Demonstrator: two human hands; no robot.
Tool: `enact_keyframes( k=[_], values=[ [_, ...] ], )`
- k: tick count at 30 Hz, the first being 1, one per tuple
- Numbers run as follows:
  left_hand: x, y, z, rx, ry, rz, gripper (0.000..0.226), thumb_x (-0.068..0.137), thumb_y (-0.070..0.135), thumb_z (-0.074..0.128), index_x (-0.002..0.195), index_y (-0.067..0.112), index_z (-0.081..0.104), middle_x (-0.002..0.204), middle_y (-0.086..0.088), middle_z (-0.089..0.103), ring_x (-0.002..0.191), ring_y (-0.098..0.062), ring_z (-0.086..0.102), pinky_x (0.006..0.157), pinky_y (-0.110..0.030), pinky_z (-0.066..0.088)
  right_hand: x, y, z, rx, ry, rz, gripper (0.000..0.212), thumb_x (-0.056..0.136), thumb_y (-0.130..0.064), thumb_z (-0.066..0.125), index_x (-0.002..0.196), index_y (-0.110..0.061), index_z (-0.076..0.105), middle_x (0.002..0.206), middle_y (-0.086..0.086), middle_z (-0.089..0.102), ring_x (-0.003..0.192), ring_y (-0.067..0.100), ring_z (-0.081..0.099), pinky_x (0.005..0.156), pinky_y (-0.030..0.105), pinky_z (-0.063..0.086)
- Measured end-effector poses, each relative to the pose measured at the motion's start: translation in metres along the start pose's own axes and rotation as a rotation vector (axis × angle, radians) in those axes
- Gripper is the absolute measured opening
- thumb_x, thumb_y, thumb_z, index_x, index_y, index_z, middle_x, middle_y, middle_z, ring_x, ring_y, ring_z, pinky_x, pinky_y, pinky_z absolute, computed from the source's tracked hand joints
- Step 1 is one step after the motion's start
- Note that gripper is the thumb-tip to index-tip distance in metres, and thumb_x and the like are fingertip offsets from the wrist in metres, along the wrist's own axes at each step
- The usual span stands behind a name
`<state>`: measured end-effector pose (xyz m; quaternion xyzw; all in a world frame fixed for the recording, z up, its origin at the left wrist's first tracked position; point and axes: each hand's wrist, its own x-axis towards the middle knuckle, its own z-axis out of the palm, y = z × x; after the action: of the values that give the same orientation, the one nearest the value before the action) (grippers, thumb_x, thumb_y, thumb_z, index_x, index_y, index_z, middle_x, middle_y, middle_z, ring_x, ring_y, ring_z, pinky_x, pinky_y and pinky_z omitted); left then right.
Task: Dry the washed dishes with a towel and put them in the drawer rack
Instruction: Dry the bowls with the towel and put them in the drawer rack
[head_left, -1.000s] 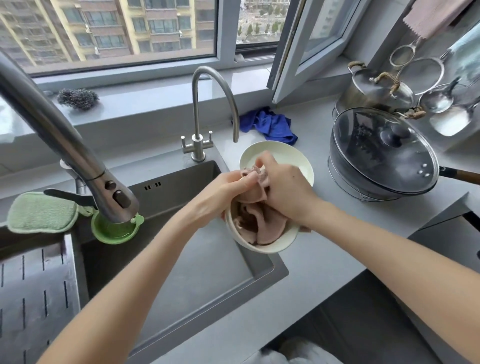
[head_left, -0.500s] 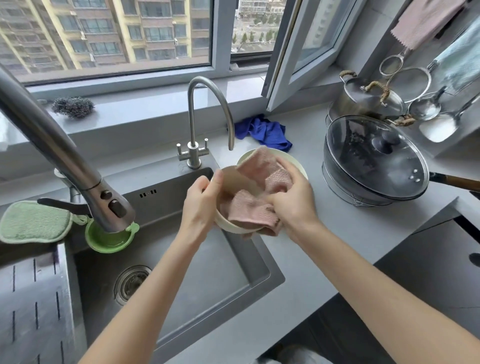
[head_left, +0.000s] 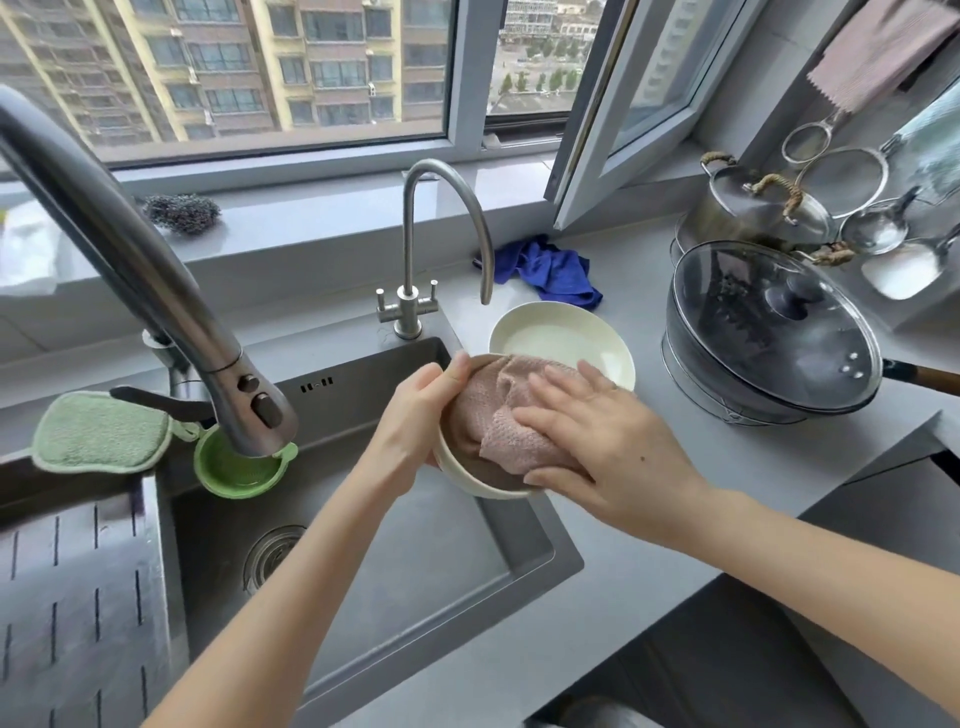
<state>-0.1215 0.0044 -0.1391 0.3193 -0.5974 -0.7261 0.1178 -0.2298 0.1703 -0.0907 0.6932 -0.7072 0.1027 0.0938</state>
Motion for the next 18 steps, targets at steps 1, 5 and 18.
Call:
enact_keyframes(
  k=[1, 5, 18],
  values=[
    [-0.002, 0.002, 0.004, 0.005, 0.000, 0.033, 0.081, 0.060, 0.076, 0.052, 0.096, 0.003, 0.057, 0.086, -0.005, 0.051, 0.072, -0.020, 0.050, 0.055, -0.032, 0.042, 0.001, -0.001, 0.007, -0.014, 0.012, -0.038, 0.045, 0.095, -0.043, 0.044, 0.113, -0.009, 0.068, 0.119, 0.017, 0.066, 0.112, 0.033, 0.062, 0.101, 0.045, 0.041],
    [-0.010, 0.004, 0.020, 0.073, 0.013, 0.164, 0.048, 0.062, 0.069, 0.055, 0.056, 0.025, 0.037, 0.058, 0.014, 0.036, 0.058, -0.009, 0.034, 0.057, -0.030, 0.026, 0.012, -0.022, 0.012, 0.443, -0.253, 0.064, 0.051, 0.100, -0.038, 0.027, 0.115, -0.006, 0.063, 0.115, 0.008, 0.066, 0.110, 0.024, 0.057, 0.099, 0.040, 0.041],
    [-0.018, -0.006, 0.031, 0.150, 0.019, 0.054, 0.050, 0.070, 0.059, 0.056, 0.061, 0.022, 0.025, 0.060, 0.006, 0.023, 0.057, -0.013, 0.023, 0.053, -0.029, 0.018, -0.006, -0.026, -0.008, 0.184, -0.597, 0.018, 0.071, 0.088, -0.066, 0.011, 0.067, -0.012, 0.051, 0.056, -0.004, 0.057, 0.067, 0.008, 0.046, 0.089, 0.031, 0.031]
  ],
)
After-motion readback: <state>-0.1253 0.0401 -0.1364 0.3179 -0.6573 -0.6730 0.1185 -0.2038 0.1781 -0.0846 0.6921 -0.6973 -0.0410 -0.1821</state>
